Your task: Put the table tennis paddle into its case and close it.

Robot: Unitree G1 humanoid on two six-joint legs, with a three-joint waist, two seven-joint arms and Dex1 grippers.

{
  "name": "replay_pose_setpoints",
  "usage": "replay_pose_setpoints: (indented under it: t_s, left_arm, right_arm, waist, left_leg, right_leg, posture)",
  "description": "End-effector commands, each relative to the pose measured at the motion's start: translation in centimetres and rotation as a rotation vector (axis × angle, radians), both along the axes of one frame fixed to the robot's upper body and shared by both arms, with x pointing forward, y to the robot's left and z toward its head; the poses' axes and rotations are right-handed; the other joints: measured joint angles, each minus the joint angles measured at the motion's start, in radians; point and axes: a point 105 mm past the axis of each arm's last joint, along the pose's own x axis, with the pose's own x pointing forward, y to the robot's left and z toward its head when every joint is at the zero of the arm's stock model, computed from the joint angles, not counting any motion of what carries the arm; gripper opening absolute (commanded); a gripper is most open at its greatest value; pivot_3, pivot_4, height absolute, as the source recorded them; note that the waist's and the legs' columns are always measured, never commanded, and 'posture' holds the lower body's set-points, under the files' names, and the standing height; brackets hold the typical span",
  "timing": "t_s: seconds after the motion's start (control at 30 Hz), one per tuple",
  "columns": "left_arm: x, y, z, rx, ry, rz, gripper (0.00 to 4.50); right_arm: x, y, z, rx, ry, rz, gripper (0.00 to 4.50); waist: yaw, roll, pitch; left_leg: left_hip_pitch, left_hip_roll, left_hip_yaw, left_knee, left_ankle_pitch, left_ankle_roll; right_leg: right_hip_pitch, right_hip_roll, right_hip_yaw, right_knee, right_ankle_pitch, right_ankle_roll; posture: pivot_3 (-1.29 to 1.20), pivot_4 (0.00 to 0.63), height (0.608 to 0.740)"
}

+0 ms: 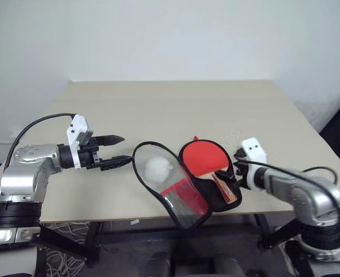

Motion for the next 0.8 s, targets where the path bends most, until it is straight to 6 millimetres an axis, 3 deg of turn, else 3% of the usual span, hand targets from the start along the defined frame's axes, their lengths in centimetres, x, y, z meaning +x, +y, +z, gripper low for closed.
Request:
replay_pose_setpoints:
  t_s: [0.03,0.17,0.27,0.4,0.6,0.7,0.8]
  left_arm:
    - [-0.1,0.7,1.2,0.022,-0.036,-0.005,4.5]
    - [-0.5,1.1,0.0,0.034,-0.01,0.005,4.5]
    - [-1.1,1.6,0.0,0.009,-0.004,0.014,4.5]
    - [-1.7,3.2,-0.8,0.032,0.027,0.05,4.5]
    - [-1.6,0.7,-2.5,0.014,0.058,-0.005,4.5]
    - [-1.4,-0.7,-3.2,0.008,0.06,-0.023,3.88]
    - [-1.6,-3.1,-3.9,-0.021,0.07,-0.069,2.87]
  right_arm:
    - [-0.4,-0.7,3.8,0.003,-0.147,0.142,4.44]
    - [1.0,-3.9,5.4,-0.066,-0.213,0.116,4.44]
    - [1.7,-5.0,5.4,-0.09,-0.219,0.086,4.44]
    - [1.6,-5.2,4.8,-0.09,-0.205,0.085,4.44]
    - [1.9,-4.5,4.9,-0.075,-0.222,0.09,4.44]
    - [2.1,-4.4,5.2,-0.072,-0.232,0.085,4.5]
    - [2.1,-4.5,5.5,-0.069,-0.242,0.074,4.5]
  waist:
    - [0.0,0.0,0.0]
    - [0.0,0.0,0.0]
    - [0.0,-0.001,0.0]
    - [0.001,-0.001,0.0]
    - [0.005,-0.001,0.0]
    - [0.006,-0.001,0.0]
    - [0.006,-0.001,0.0]
  left_leg:
    - [0.0,0.0,0.0,0.0,0.0,0.0]
    - [0.0,0.0,0.001,0.0,0.0,0.0]
    - [0.0,0.0,0.002,0.0,0.0,0.0]
    - [-0.001,0.001,0.002,0.0,-0.001,0.001]
    - [-0.001,0.0,0.002,0.0,-0.001,0.001]
    - [-0.001,0.0,0.002,0.0,-0.001,0.001]
    - [-0.002,0.0,0.002,0.0,-0.001,0.001]
  right_leg:
    - [0.0,0.0,0.0,-0.001,0.0,-0.001]
    - [0.0,-0.001,0.0,-0.003,-0.001,-0.002]
    - [-0.001,-0.001,0.001,-0.002,-0.001,-0.002]
    - [-0.001,-0.001,0.001,-0.002,-0.001,-0.002]
    - [-0.001,-0.003,0.0,-0.003,-0.001,-0.002]
    - [-0.001,-0.003,0.0,-0.003,-0.001,-0.002]
    - [0.0,-0.002,0.001,-0.003,0.0,-0.003]
  posture:
    - [0.0,0.0,0.74]
    - [0.0,0.0,0.74]
    - [0.0,0.0,0.74]
    - [0.0,0.0,0.74]
    - [0.0,0.0,0.74]
    - [0.0,0.0,0.74]
    - [0.0,0.0,0.74]
